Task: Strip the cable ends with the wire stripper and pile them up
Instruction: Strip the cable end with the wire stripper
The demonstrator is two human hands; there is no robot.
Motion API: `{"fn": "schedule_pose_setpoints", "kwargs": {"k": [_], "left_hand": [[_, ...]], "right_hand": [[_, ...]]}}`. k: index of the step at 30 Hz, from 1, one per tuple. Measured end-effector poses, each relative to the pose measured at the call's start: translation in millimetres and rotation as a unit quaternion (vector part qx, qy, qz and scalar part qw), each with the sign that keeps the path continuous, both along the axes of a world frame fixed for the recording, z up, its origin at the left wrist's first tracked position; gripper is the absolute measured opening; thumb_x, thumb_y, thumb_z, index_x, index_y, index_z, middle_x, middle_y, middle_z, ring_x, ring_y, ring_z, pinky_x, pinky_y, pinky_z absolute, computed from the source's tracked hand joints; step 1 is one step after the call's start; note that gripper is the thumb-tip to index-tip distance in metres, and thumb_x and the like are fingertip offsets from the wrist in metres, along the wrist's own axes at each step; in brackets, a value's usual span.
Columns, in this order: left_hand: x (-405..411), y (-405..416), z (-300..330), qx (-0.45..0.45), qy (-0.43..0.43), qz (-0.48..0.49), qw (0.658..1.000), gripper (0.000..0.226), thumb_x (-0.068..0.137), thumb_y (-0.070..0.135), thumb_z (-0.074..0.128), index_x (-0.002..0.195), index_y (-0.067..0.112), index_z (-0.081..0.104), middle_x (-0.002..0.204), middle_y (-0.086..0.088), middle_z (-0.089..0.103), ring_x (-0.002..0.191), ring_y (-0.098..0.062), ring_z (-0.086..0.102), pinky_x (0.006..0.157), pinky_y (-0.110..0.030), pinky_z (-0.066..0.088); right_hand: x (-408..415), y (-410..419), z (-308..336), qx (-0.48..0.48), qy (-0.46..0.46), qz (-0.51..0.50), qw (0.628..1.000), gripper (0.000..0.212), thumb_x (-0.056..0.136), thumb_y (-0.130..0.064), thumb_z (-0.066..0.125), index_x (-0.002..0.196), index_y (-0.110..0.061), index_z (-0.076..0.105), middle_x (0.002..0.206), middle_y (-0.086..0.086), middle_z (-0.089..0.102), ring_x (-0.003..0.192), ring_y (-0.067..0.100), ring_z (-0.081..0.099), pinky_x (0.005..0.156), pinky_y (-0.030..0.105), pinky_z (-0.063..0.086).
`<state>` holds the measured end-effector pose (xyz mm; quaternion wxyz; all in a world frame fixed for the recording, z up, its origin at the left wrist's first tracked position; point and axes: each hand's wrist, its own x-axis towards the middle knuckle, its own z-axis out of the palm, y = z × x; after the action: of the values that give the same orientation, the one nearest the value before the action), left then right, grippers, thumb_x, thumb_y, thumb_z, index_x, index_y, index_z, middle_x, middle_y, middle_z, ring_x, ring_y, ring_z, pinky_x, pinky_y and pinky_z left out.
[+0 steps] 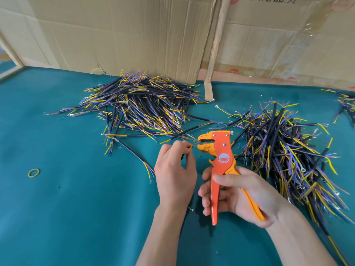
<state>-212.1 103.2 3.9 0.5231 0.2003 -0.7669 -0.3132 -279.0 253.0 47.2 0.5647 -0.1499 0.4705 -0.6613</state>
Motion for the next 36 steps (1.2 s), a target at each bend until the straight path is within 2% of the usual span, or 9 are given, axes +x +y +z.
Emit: {"fn": "schedule_pose_setpoints", "kwargs": {"k": [7, 11, 16, 24, 26, 29, 31, 33, 36], "left_hand": [[0.1, 1.9, 2.3, -0.021, -0.030, -0.014, 0.999, 0.018, 0.078, -0.002, 0.065, 0.077, 0.014, 0.056, 0.079, 0.007, 0.066, 0.075, -0.025, 0.060, 0.060, -0.042, 0.052], [1.6, 1.7, 2.4, -0.031, -0.052, -0.010, 0.998, 0.011, 0.077, 0.000, 0.066, 0.077, 0.010, 0.059, 0.073, 0.005, 0.062, 0.072, -0.026, 0.057, 0.058, -0.040, 0.051], [1.2, 2.5, 3.3, -0.026, -0.042, -0.005, 0.999, 0.012, 0.077, -0.001, 0.066, 0.076, 0.009, 0.060, 0.072, 0.004, 0.064, 0.071, -0.027, 0.057, 0.058, -0.040, 0.051], [-0.4, 5.0, 5.0, -0.017, -0.007, 0.002, 1.000, 0.016, 0.081, -0.002, 0.068, 0.078, 0.011, 0.060, 0.077, 0.006, 0.067, 0.073, -0.025, 0.060, 0.063, -0.038, 0.049], [1.0, 6.0, 6.1, 0.005, 0.005, 0.005, 1.000, 0.022, 0.080, -0.003, 0.069, 0.078, 0.016, 0.057, 0.080, 0.009, 0.067, 0.074, -0.024, 0.061, 0.067, -0.029, 0.049], [3.1, 3.8, 6.2, 0.040, 0.010, 0.022, 0.999, 0.025, 0.079, -0.003, 0.068, 0.076, 0.018, 0.054, 0.084, 0.014, 0.068, 0.074, -0.020, 0.060, 0.070, -0.008, 0.041], [3.2, 3.6, 5.5, 0.055, 0.009, 0.025, 0.998, 0.026, 0.081, 0.000, 0.066, 0.076, 0.022, 0.053, 0.086, 0.014, 0.070, 0.074, -0.020, 0.061, 0.069, -0.009, 0.040], [2.5, 5.6, 5.9, 0.083, 0.012, 0.013, 0.996, 0.028, 0.083, 0.004, 0.064, 0.077, 0.027, 0.050, 0.087, 0.014, 0.071, 0.078, -0.019, 0.065, 0.069, -0.018, 0.047], [3.6, 8.1, 6.6, 0.132, 0.009, 0.010, 0.991, 0.024, 0.086, 0.006, 0.067, 0.077, 0.022, 0.052, 0.085, 0.014, 0.072, 0.080, -0.012, 0.068, 0.069, -0.023, 0.050]], "right_hand": [[-0.1, 1.8, 4.0, 0.022, 0.049, 0.010, 0.999, 0.033, 0.073, -0.012, 0.084, 0.101, -0.003, 0.068, 0.086, 0.029, 0.060, 0.071, 0.041, 0.062, 0.067, 0.051, 0.056], [0.9, -0.1, 2.8, 0.043, 0.073, 0.001, 0.996, 0.027, 0.076, -0.020, 0.084, 0.090, -0.008, 0.064, 0.076, 0.022, 0.055, 0.063, 0.036, 0.058, 0.061, 0.048, 0.055], [3.7, -2.3, 2.3, 0.051, 0.070, -0.025, 0.996, 0.031, 0.077, -0.030, 0.083, 0.069, -0.015, 0.057, 0.064, 0.013, 0.045, 0.049, 0.026, 0.045, 0.050, 0.038, 0.046], [11.5, -9.5, 0.5, 0.065, 0.066, -0.096, 0.991, 0.042, 0.078, -0.036, 0.078, 0.066, -0.016, 0.043, 0.052, 0.005, 0.029, 0.034, 0.015, 0.026, 0.038, 0.021, 0.030], [13.4, -11.1, 0.8, 0.020, 0.031, -0.085, 0.996, 0.042, 0.076, -0.032, 0.083, 0.068, -0.014, 0.045, 0.053, 0.006, 0.032, 0.035, 0.017, 0.031, 0.039, 0.023, 0.033], [8.6, -9.8, 1.0, -0.068, -0.040, -0.109, 0.991, 0.039, 0.063, -0.024, 0.094, 0.077, -0.010, 0.059, 0.061, 0.010, 0.047, 0.046, 0.024, 0.046, 0.047, 0.034, 0.045], [1.5, -6.0, 0.1, -0.085, -0.044, -0.113, 0.989, 0.041, 0.061, -0.022, 0.095, 0.086, -0.008, 0.065, 0.072, 0.015, 0.056, 0.059, 0.030, 0.056, 0.058, 0.042, 0.052], [-3.7, -3.4, -3.1, -0.080, -0.041, -0.129, 0.988, 0.046, 0.060, -0.019, 0.095, 0.095, -0.006, 0.067, 0.083, 0.020, 0.060, 0.070, 0.036, 0.061, 0.067, 0.048, 0.056], [-3.7, -8.6, -7.1, -0.047, -0.044, -0.159, 0.985, 0.048, 0.059, -0.013, 0.092, 0.100, -0.003, 0.069, 0.087, 0.025, 0.064, 0.073, 0.039, 0.064, 0.069, 0.050, 0.058]]}}
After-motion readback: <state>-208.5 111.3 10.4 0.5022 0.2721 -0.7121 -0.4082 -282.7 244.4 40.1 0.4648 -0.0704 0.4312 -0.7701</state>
